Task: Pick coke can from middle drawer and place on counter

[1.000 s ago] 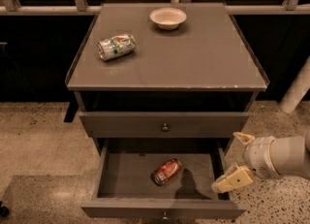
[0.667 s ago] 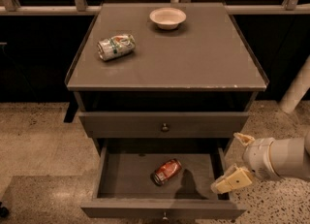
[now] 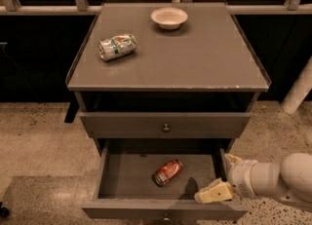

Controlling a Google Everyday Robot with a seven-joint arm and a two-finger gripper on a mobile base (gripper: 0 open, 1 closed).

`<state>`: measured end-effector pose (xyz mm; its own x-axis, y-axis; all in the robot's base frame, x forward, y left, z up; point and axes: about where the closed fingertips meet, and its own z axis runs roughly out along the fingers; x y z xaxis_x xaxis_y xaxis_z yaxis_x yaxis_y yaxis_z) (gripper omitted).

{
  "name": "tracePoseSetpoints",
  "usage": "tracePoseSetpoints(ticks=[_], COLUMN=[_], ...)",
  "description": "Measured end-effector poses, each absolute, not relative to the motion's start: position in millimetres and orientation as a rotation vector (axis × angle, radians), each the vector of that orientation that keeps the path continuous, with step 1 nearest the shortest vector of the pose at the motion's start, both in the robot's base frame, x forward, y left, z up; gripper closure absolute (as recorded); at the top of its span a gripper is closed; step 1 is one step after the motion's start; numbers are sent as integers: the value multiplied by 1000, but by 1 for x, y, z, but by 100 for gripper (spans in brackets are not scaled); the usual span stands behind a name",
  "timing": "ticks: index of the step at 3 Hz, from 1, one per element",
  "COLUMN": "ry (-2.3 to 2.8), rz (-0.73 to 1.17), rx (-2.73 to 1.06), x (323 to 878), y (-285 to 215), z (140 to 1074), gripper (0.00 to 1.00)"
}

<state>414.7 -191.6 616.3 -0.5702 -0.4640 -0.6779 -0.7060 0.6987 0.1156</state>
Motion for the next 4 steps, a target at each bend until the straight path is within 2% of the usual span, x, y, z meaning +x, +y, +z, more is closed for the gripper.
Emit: tracePoseSetpoints(ticks=[1, 4], ry=[2246, 2171], rz=[631, 700], rx=[-853, -840], x=[421, 434], y=[-158, -145], z=[573, 530], gripper=[0, 0])
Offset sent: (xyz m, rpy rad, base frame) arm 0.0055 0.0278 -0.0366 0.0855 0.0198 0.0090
